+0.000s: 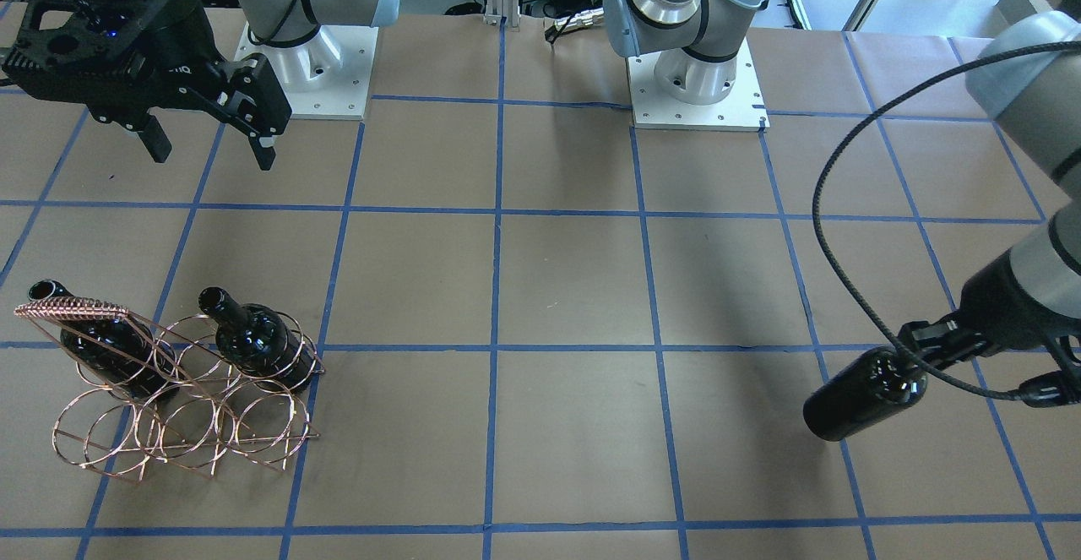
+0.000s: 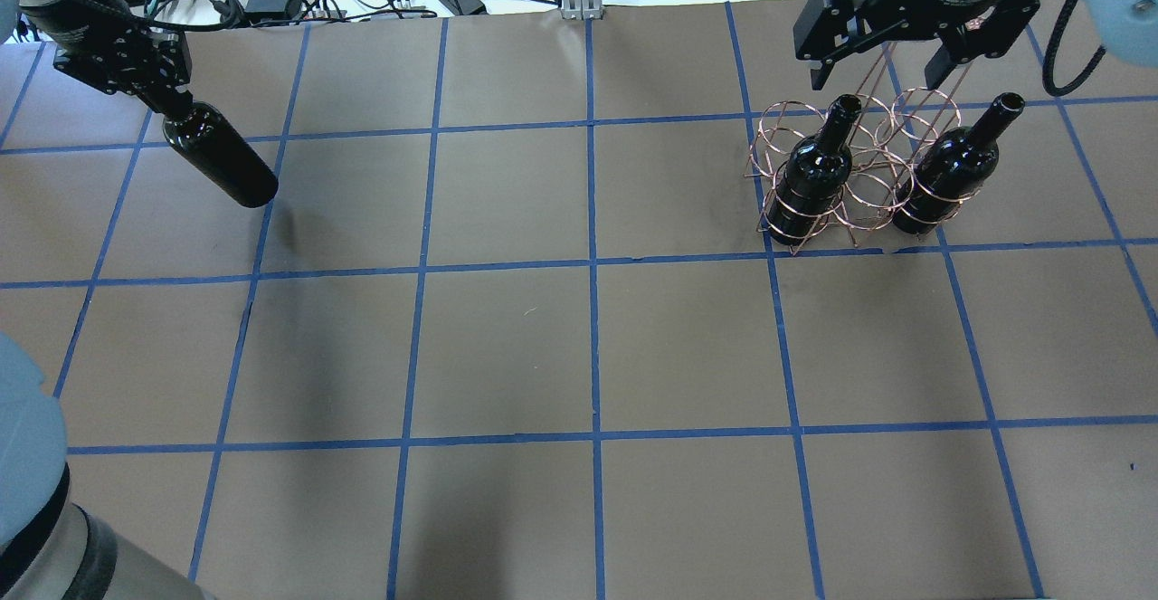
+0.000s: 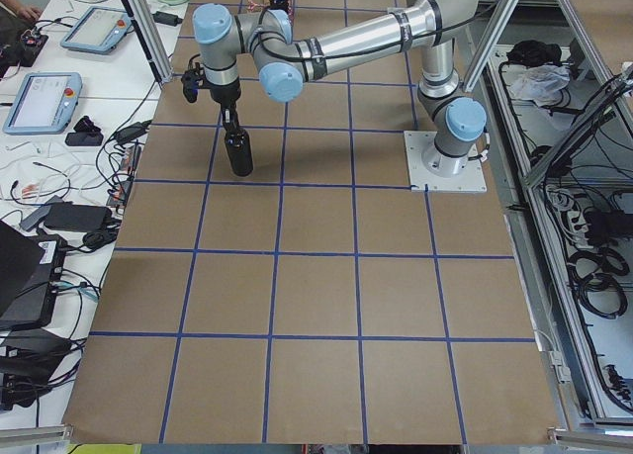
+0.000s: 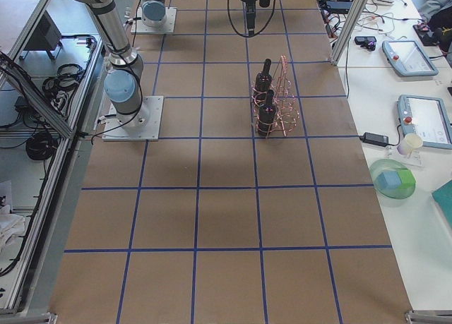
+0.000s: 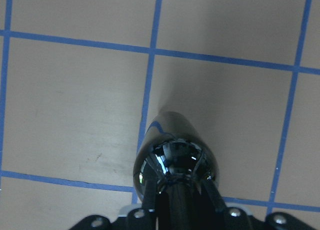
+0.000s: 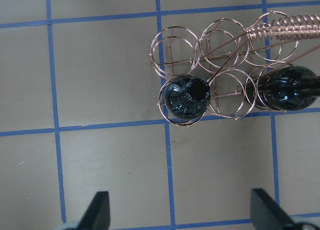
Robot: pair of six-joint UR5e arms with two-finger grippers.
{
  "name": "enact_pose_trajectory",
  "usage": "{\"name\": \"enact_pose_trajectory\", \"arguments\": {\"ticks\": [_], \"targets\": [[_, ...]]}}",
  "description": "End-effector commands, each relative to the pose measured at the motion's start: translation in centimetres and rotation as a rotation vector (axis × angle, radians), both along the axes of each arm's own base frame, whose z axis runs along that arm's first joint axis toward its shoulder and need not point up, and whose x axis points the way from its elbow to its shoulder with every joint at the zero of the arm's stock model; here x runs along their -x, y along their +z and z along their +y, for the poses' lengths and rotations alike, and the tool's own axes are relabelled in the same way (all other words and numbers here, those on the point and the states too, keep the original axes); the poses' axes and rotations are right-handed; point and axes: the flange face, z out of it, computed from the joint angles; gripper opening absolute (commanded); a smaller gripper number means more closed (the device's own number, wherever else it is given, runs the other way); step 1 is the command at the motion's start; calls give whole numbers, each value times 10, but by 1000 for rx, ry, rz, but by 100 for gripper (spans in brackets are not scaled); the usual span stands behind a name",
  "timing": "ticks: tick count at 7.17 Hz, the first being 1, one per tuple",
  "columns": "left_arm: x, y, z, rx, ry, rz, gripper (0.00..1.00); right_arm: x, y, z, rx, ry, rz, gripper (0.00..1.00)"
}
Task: Place wine into wine basket
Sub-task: 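Carry the bottle with the left gripper toward the table center and stand it upright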
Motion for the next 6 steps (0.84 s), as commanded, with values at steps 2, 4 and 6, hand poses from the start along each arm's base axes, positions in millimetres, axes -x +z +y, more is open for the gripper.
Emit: {"name": "enact_pose_trajectory", "arguments": {"ticks": [2, 4, 6], "targets": [[111, 4, 42, -24, 1, 18, 0, 1, 0, 0, 0, -1, 0, 100], [174, 5, 63, -24, -63, 17, 0, 0, 0, 0, 0, 0, 0, 100], [243, 6, 86, -27, -102, 20, 0, 0, 0, 0, 0, 0, 0, 100]]}}
